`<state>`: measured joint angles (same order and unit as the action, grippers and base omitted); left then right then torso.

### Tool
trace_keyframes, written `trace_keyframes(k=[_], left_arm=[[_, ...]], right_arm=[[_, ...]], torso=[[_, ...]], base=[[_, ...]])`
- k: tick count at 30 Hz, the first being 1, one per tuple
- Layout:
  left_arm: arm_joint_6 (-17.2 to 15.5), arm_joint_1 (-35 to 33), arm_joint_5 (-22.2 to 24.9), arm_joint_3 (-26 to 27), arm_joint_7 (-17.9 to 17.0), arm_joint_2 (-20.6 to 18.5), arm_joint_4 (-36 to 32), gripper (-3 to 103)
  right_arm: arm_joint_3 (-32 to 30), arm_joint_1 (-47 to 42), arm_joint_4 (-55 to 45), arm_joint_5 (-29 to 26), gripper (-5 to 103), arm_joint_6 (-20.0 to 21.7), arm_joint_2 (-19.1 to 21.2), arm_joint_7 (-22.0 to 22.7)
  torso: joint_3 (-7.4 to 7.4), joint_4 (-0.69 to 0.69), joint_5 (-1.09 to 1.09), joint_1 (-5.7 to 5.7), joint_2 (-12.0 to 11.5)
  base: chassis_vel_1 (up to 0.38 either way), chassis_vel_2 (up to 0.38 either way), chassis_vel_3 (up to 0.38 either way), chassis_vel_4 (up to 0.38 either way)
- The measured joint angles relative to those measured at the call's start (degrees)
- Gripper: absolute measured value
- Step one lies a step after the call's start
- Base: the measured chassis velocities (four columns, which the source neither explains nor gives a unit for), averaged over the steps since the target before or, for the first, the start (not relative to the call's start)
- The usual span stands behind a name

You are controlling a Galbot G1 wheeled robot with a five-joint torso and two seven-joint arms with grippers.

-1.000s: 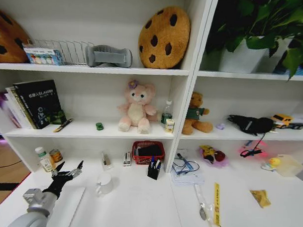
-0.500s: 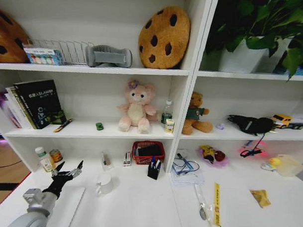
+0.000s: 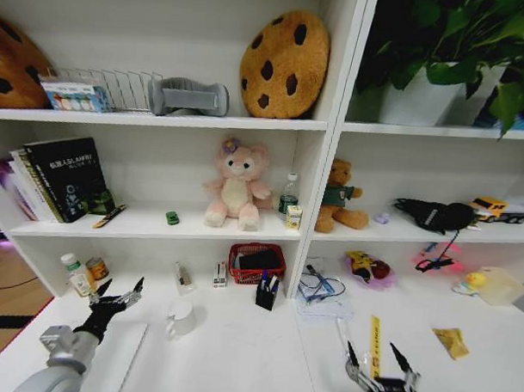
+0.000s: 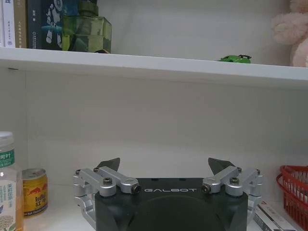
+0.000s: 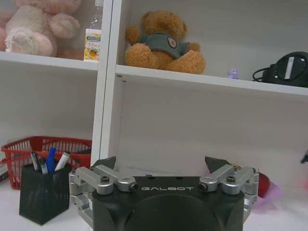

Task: Organize the objects on the table.

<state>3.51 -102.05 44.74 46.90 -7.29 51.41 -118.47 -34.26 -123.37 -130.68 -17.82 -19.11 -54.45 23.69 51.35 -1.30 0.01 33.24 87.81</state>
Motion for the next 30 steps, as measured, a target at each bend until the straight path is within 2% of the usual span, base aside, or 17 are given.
trace_keyframes(k=[1,3,4,6,7,9,10,12,21,30], left_arm=[[0.0,0.0,0.0,0.0,0.0,0.0,0.0,100],[0.0,0.0,0.0,0.0,0.0,0.0,0.0,100],[0.0,0.0,0.0,0.0,0.0,0.0,0.0,100],[0.0,0.0,0.0,0.0,0.01,0.0,0.0,100],[0.0,0.0,0.0,0.0,0.01,0.0,0.0,100],[0.0,0.0,0.0,0.0,0.0,0.0,0.0,100],[0.0,0.0,0.0,0.0,0.0,0.0,0.0,100],[0.0,0.0,0.0,0.0,0.0,0.0,0.0,100],[0.0,0.0,0.0,0.0,0.0,0.0,0.0,100],[0.0,0.0,0.0,0.0,0.0,0.0,0.0,100]], right_arm=[[0.0,0.0,0.0,0.0,100,0.0,0.0,0.0],[-2.04,5.13,-0.24,-7.59,100,4.1,2.82,-4.49],[-2.04,5.13,-0.24,-7.59,100,4.1,2.82,-4.49],[-5.15,9.5,-0.1,-13.26,100,6.56,5.68,-8.58],[-5.15,9.5,-0.1,-13.26,100,6.56,5.68,-8.58],[-8.05,12.31,0.07,-18.2,100,8.89,7.93,-10.98],[-8.05,12.31,0.07,-18.2,100,8.89,7.93,-10.98],[-10.3,14.5,1.34,-21.37,100,9.56,9.84,-13.89],[-8.97,16.81,5.25,-21.19,100,6.97,10.96,-15.61],[-6.73,17.37,9.59,-18.15,100,5.75,9.3,-15.27]], torso=[[0.0,0.0,0.0,0.0,0.0],[0.0,0.01,0.0,0.0,0.0],[0.0,0.01,0.0,0.0,0.0],[0.0,0.01,0.0,0.0,0.0],[0.0,0.01,0.0,0.0,0.0],[0.0,0.01,-0.01,0.0,0.0],[0.0,0.01,-0.01,0.0,0.0],[0.0,0.01,-0.01,0.01,0.0],[0.0,0.01,0.0,0.0,0.0],[-0.01,0.0,-0.02,0.0,0.0]], base=[[0.0,0.0,0.0,0.0],[0.0,0.0,0.0,0.0],[0.0,0.0,0.0,0.0],[0.0,0.0,0.0,0.0],[0.0,0.0,0.0,0.0],[0.0,0.0,0.0,0.0],[0.0,0.0,0.0,0.0],[0.0,0.0,0.0,0.0],[0.0,0.0,0.0,0.0],[0.0,0.0,0.0,0.0]])
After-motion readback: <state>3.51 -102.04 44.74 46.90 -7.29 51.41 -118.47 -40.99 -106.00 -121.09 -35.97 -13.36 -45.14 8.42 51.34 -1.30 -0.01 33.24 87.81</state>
